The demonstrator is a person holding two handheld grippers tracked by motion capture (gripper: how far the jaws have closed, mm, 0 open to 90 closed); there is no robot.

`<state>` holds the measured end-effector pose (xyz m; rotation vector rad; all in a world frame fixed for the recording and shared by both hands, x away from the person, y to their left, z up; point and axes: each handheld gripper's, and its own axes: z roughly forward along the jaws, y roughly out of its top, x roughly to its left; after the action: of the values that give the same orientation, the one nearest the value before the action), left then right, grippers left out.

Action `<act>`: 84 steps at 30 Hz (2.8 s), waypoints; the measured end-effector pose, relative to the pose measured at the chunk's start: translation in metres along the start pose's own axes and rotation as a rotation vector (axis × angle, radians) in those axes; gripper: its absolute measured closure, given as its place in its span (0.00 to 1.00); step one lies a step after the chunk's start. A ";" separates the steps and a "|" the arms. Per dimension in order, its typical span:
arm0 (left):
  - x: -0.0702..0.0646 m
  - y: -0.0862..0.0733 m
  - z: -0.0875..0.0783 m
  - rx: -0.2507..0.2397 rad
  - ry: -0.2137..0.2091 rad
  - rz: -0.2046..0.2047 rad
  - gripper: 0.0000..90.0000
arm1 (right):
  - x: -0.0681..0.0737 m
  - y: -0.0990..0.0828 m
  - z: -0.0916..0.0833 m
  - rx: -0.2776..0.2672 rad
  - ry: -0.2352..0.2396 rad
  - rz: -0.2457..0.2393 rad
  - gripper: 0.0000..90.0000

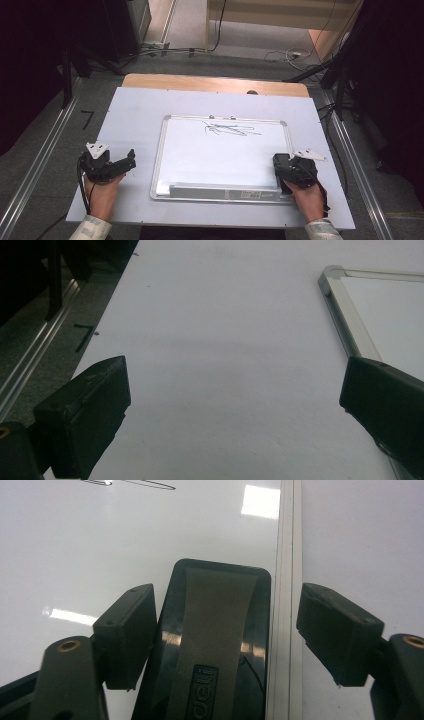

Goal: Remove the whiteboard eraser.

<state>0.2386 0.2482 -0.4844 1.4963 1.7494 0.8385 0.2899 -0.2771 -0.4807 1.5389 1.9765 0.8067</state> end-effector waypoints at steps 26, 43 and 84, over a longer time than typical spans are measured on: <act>0.002 0.000 0.000 0.005 0.005 -0.018 0.01 | 0.005 -0.003 0.008 0.052 0.028 0.026 0.39; 0.004 0.000 0.000 0.004 0.003 -0.034 0.02 | 0.006 -0.003 0.008 0.062 0.030 0.028 0.41; 0.005 0.000 0.001 0.012 -0.003 -0.042 0.02 | 0.006 0.007 -0.012 -0.037 0.093 0.007 0.41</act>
<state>0.2385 0.2534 -0.4857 1.4630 1.7795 0.8056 0.2847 -0.2715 -0.4673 1.5128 2.0114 0.9283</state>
